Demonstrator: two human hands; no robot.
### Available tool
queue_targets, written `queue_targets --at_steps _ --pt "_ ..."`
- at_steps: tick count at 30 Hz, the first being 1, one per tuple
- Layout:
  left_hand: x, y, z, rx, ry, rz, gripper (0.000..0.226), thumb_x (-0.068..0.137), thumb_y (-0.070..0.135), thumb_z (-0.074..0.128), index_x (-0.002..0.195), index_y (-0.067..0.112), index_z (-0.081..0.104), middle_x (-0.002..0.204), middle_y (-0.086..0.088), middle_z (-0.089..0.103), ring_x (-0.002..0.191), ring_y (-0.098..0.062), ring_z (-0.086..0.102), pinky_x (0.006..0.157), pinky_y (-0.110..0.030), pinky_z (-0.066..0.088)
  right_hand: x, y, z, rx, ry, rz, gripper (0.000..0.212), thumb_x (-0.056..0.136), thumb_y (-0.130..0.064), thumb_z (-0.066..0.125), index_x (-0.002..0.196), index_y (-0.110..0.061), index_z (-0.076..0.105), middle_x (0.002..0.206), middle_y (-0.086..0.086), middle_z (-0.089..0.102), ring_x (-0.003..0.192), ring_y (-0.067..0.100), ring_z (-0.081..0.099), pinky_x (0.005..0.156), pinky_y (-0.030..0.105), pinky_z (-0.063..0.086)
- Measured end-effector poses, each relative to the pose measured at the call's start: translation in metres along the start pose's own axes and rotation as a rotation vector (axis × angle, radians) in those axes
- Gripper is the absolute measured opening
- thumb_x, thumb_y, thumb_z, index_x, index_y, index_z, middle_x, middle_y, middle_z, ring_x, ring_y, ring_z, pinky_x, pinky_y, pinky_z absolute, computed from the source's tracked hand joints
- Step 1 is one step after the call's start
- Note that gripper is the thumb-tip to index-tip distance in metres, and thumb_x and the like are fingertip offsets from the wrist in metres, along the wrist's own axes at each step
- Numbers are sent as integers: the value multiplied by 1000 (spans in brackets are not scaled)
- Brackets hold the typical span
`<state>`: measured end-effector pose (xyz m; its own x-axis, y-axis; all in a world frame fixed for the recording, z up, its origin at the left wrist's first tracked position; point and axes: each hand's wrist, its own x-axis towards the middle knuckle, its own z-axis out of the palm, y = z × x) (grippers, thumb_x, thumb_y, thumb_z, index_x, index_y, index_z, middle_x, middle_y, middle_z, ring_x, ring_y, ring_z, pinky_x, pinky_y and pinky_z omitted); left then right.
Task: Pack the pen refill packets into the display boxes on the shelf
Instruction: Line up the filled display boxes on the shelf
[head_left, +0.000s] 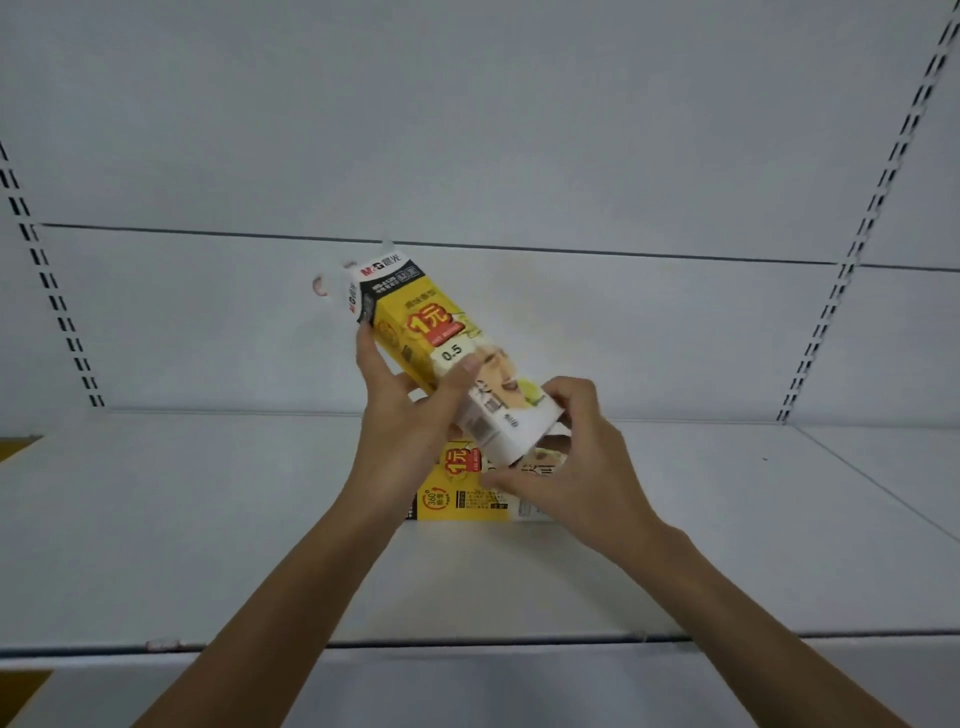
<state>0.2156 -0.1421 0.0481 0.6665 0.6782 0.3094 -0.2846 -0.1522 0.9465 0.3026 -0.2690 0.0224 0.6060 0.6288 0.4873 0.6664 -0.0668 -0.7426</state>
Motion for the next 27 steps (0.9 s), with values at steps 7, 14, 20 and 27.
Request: queue_targets --at_steps 7,14,20,27 --pt "-9 -6 -21 135 -72 60 102 68 20 75 134 52 5 98 13 58 79 -4 67 71 -36 57 -10 -5 11 -312 -183 -131 100 62 -40 84 139 -36 20 130 -12 46 108 5 52 86 27 49" --pt "-22 -7 -46 286 -311 149 122 52 22 82 120 70 -7 107 21 54 91 1 64 71 -25 56 -1 -17 -8 12 -372 -133 89 61 -69 66 137 -49 23 139 -22 39 129 -2 38 105 33 39" --pt "-29 -5 -50 372 -399 220 117 56 22 83 110 80 -2 113 19 54 99 1 60 75 -25 56 16 -42 -4 285 -192 -135 64 75 -40 68 132 -37 41 128 -19 54 120 4 52 96 39 50" --pt "-24 3 -53 435 -389 336 105 65 11 81 120 64 9 109 15 56 92 -3 62 65 -18 53 12 -44 5 392 -197 -187 43 78 -20 66 118 -33 55 120 -11 60 116 10 55 84 30 53"
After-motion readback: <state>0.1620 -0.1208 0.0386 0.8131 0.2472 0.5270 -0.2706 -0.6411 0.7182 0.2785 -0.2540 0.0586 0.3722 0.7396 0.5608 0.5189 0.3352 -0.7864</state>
